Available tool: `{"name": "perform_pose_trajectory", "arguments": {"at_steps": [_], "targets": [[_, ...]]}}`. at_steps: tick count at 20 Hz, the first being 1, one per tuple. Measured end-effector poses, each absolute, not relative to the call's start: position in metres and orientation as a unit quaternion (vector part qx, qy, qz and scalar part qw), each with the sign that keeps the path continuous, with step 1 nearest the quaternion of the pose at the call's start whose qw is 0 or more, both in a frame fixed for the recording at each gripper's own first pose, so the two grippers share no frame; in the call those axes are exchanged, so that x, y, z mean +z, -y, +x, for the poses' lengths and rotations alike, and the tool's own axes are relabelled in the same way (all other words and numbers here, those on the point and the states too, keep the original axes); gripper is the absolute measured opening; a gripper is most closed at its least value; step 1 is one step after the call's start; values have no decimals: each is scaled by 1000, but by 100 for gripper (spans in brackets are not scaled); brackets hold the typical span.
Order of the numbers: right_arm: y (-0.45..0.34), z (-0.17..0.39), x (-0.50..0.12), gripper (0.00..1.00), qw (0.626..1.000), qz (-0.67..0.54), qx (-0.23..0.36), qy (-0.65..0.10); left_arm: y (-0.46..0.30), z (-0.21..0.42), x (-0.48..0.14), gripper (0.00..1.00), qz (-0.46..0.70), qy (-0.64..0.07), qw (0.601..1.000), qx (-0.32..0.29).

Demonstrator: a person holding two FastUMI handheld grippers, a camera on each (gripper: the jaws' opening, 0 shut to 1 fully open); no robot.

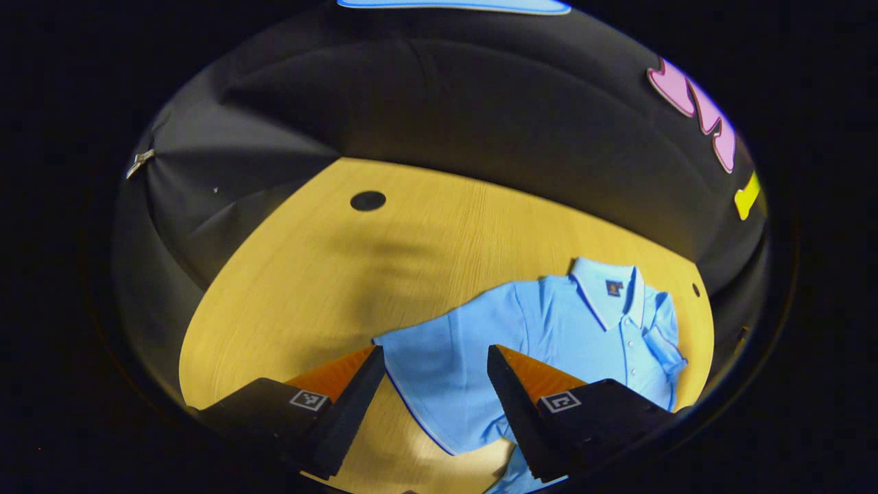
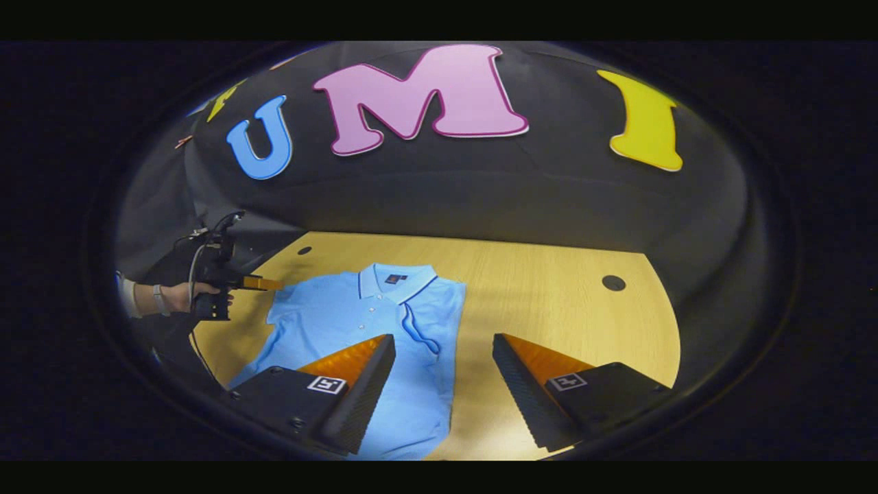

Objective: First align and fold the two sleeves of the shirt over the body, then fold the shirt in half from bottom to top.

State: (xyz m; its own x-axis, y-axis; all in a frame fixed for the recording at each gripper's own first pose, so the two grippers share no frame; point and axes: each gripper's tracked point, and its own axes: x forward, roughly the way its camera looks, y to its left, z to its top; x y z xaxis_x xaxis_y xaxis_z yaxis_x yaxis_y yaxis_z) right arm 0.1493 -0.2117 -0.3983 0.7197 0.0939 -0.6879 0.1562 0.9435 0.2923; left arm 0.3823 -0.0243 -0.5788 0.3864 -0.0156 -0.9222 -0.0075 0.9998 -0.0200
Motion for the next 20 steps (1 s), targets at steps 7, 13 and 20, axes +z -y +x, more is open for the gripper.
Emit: {"name": "perform_pose_trajectory", "arguments": {"at_steps": [7, 13, 20], "targets": [[221, 139, -404, 91, 911, 164, -24, -377, 18, 374, -603, 82, 52, -571, 819, -1], [226, 138, -408, 91, 912, 171, -18, -373, 47, 375, -597, 7, 15, -569, 822, -23], [227, 135, -407, 91, 914, 177, -17, -365, 118, 400, -526, 6, -21, -496, 861, -112]]}}
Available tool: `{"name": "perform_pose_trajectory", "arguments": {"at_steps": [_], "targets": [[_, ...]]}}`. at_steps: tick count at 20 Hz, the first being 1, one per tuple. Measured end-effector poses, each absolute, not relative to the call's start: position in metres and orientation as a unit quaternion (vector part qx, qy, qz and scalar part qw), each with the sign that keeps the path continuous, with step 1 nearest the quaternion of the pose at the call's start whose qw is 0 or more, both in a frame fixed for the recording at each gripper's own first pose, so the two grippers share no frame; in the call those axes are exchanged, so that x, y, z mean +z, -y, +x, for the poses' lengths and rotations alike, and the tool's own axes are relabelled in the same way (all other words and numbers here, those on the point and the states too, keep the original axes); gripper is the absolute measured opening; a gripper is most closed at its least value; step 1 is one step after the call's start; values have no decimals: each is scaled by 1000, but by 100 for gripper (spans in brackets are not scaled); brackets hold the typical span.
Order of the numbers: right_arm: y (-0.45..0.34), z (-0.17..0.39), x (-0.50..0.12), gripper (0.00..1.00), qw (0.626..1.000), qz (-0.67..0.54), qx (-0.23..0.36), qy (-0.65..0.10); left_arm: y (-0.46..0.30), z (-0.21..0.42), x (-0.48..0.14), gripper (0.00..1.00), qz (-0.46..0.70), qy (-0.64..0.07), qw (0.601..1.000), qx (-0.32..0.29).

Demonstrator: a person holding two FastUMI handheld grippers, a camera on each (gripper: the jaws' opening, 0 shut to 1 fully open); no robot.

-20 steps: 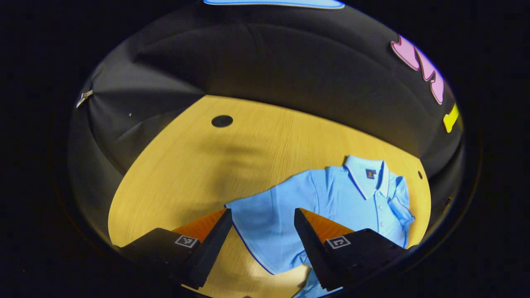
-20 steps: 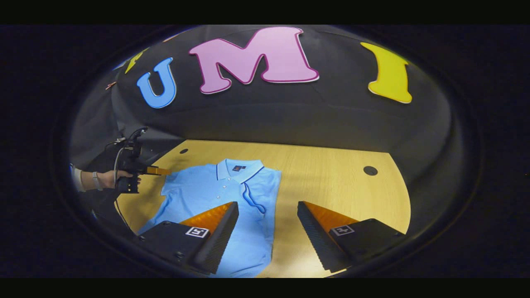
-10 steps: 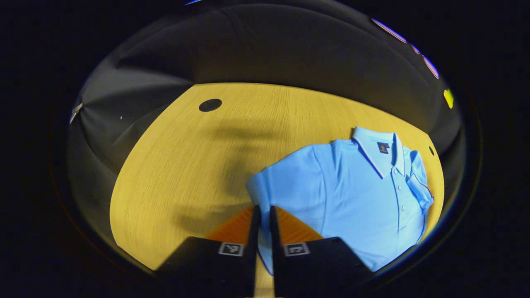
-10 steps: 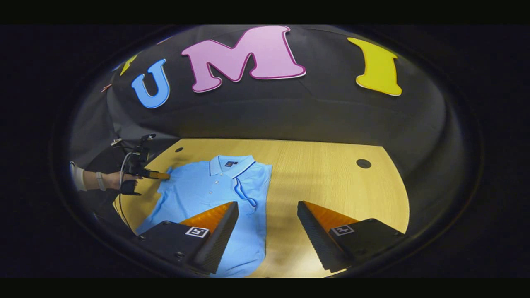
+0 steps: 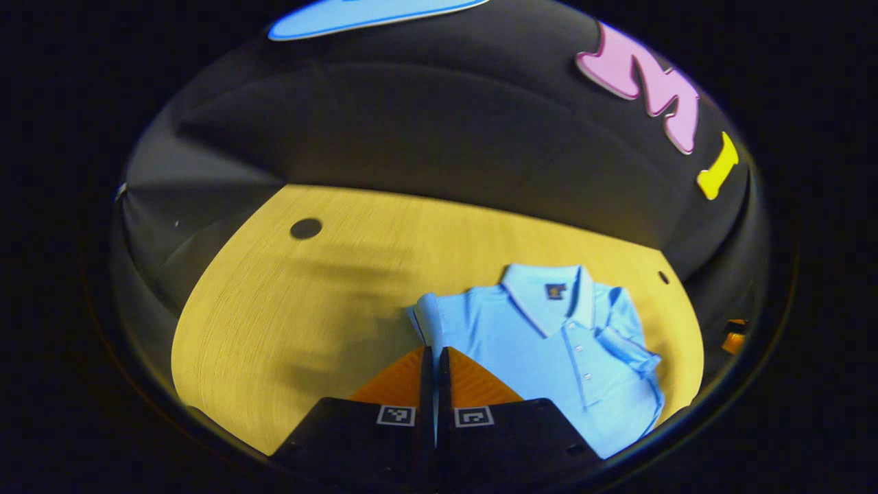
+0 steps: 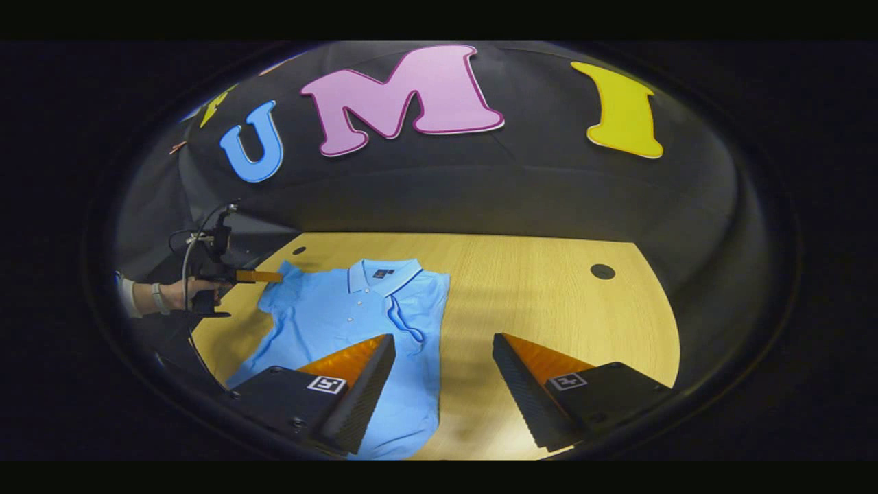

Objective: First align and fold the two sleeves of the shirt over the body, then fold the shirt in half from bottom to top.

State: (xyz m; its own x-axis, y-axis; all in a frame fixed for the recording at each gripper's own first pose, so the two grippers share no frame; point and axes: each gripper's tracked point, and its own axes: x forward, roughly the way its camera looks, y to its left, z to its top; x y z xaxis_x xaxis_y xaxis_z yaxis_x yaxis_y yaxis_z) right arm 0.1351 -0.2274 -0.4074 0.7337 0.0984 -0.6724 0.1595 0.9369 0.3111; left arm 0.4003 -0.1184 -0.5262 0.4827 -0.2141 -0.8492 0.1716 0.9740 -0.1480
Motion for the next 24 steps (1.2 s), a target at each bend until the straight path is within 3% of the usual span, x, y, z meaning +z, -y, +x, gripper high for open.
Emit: {"name": "perform_pose_trajectory", "arguments": {"at_steps": [5, 7, 12, 13, 17, 24], "targets": [[220, 130, -412, 91, 914, 170, -7, -369, 189, 373, -530, 6, 9, -513, 833, -207], [217, 124, -416, 91, 911, 170, -6, -375, 204, 354, -552, 11, 16, -543, 811, -219], [213, 114, -426, 91, 907, 181, -3, -379, 207, 347, -567, 90, 1, -560, 808, -183], [213, 111, -429, 91, 906, 183, -2, -382, 202, 347, -559, 94, 5, -553, 814, -179], [214, 100, -432, 91, 900, 205, -6, -386, 179, 329, -498, 98, -1, -529, 828, -187], [171, 16, -439, 91, 857, 271, -15, -439, 110, 195, -454, 98, -44, -573, 795, -193]]}}
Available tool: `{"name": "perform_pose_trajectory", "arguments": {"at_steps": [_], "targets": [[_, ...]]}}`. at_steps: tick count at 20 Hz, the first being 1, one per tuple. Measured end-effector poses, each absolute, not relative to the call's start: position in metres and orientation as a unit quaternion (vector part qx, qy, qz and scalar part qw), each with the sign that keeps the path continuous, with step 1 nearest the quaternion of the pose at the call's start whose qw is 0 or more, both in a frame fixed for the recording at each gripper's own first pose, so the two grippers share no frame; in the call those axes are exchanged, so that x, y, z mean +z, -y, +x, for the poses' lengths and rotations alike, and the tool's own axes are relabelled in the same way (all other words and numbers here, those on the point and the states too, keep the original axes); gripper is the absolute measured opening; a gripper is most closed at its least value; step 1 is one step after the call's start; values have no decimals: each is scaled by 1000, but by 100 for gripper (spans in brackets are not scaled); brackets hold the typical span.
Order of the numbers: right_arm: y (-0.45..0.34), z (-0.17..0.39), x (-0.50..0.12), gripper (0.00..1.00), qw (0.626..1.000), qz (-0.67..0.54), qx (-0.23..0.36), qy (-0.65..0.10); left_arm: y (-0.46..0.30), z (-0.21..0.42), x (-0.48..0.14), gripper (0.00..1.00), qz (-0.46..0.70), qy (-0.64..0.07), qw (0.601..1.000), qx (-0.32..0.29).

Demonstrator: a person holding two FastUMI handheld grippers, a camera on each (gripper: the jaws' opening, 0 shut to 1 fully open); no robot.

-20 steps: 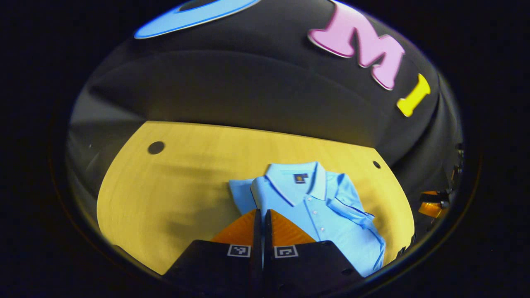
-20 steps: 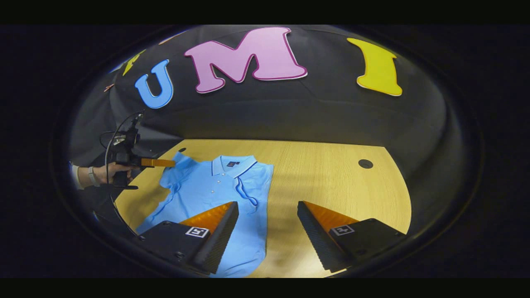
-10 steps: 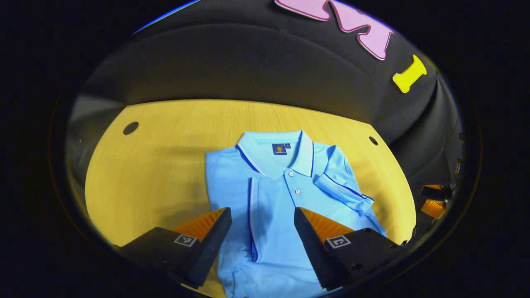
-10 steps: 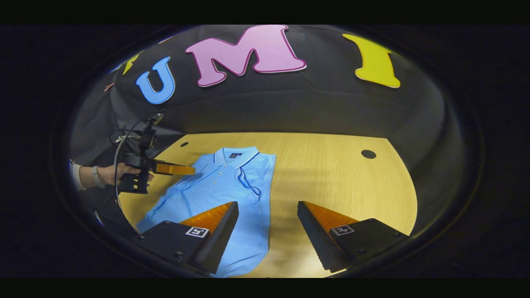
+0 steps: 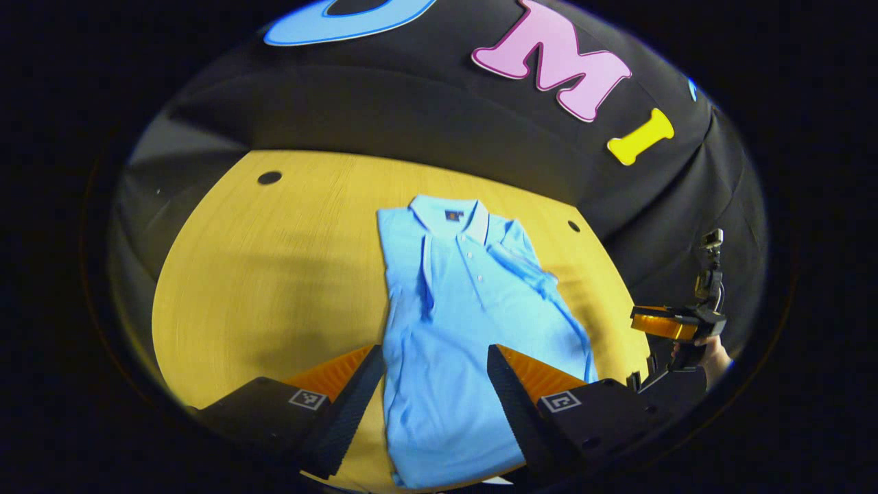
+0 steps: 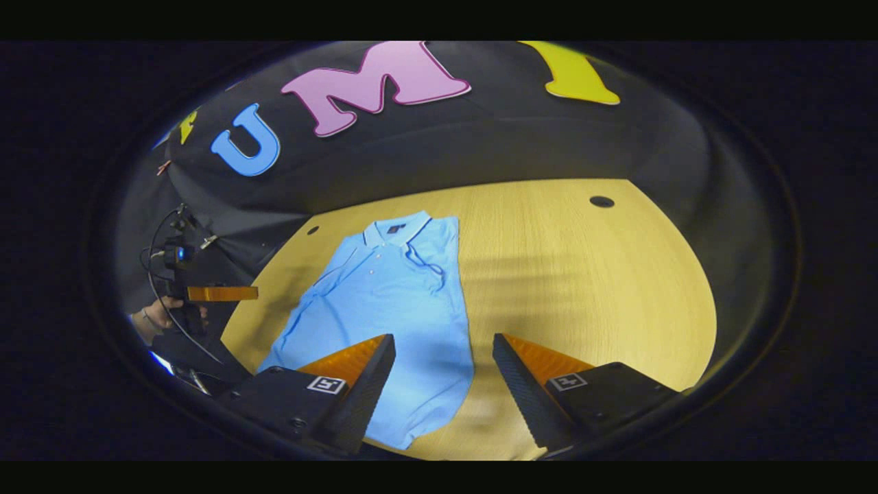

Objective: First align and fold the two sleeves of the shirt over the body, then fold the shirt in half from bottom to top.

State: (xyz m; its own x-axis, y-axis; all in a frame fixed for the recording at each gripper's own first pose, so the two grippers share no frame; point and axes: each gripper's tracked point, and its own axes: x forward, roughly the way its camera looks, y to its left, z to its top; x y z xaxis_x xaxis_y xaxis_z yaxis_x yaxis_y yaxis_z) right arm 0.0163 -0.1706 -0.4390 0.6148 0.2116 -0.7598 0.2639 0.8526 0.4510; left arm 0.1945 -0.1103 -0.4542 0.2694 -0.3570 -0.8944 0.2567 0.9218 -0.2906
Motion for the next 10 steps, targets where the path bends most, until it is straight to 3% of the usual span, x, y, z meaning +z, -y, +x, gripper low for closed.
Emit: {"name": "perform_pose_trajectory", "arguments": {"at_steps": [5, 10], "targets": [[120, -56, -455, 91, 814, 305, -30, -494, 72, 101, -463, 97, -81, -613, 768, -168], [86, -101, -471, 91, 779, 342, -42, -524, 63, 45, -482, 97, -86, -649, 737, -168]]}}
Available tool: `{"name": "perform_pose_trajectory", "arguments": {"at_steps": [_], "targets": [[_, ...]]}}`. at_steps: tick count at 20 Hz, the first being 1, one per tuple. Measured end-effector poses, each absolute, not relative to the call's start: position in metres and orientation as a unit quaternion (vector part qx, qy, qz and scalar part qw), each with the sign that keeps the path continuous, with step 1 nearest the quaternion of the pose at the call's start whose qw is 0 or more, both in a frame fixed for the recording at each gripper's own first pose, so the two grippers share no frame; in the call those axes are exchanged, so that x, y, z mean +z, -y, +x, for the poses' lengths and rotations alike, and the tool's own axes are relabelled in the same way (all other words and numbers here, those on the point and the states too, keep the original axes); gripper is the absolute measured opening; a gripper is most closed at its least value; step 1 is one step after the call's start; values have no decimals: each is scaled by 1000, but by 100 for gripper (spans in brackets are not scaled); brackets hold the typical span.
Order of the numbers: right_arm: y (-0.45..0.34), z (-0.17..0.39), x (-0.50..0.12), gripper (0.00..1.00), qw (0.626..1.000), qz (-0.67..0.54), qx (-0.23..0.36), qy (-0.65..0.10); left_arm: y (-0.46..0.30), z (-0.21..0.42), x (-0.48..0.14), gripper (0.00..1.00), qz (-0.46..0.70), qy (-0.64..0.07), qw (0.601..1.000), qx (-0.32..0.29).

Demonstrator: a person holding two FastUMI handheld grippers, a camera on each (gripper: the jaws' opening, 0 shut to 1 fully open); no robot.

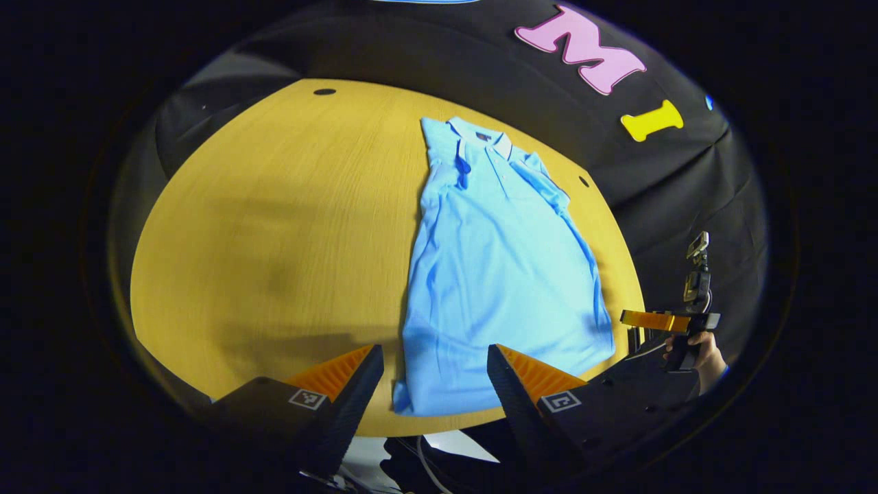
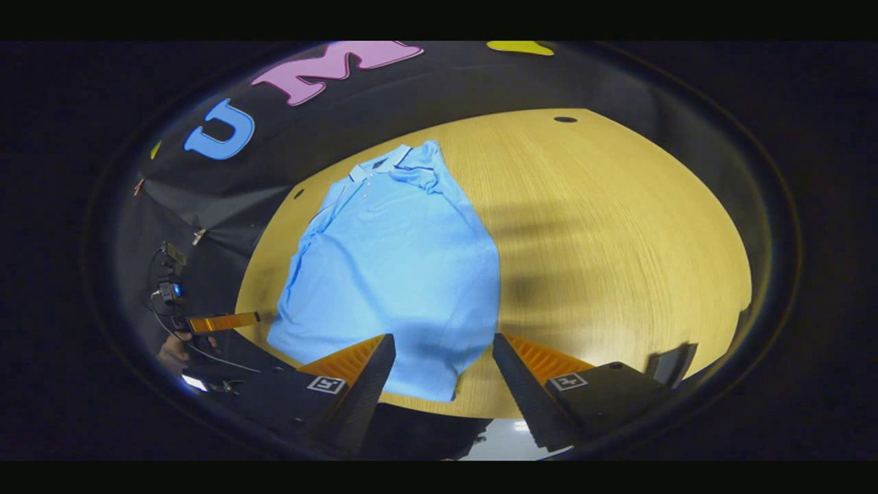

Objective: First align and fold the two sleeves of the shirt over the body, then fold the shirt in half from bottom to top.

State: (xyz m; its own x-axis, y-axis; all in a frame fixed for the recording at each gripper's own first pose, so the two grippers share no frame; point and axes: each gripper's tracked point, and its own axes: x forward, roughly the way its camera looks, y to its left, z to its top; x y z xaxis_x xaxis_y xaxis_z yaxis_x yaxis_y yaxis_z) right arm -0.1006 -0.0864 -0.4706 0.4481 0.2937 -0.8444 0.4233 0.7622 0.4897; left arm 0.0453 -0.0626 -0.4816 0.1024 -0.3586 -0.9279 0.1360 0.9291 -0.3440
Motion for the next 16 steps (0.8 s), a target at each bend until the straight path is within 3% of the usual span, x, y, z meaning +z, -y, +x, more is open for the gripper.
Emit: {"name": "perform_pose_trajectory", "arguments": {"at_steps": [6, 8, 10, 11, 12, 14, 15, 16], "targets": [[62, -122, -493, 92, 749, 378, -51, -541, 67, 13, -499, 98, -63, -680, 707, -184], [61, -121, -488, 84, 746, 394, -55, -535, 69, 11, -498, 98, -54, -678, 707, -194], [58, -116, -491, 88, 739, 404, -64, -536, 67, 14, -504, 97, -33, -675, 711, -194], [57, -113, -491, 88, 735, 409, -67, -536, 68, 17, -509, 95, -23, -672, 715, -191], [54, -111, -491, 88, 733, 415, -69, -535, 73, 19, -509, 83, -20, -667, 719, -194], [46, -111, -496, 82, 727, 418, -70, -540, 84, 17, -509, 76, -19, -662, 720, -206], [41, -111, -499, 74, 726, 424, -68, -538, 88, 15, -511, 75, -16, -661, 720, -213], [36, -110, -499, 48, 720, 440, -68, -533, 91, 14, -511, 71, -11, -660, 718, -219]]}}
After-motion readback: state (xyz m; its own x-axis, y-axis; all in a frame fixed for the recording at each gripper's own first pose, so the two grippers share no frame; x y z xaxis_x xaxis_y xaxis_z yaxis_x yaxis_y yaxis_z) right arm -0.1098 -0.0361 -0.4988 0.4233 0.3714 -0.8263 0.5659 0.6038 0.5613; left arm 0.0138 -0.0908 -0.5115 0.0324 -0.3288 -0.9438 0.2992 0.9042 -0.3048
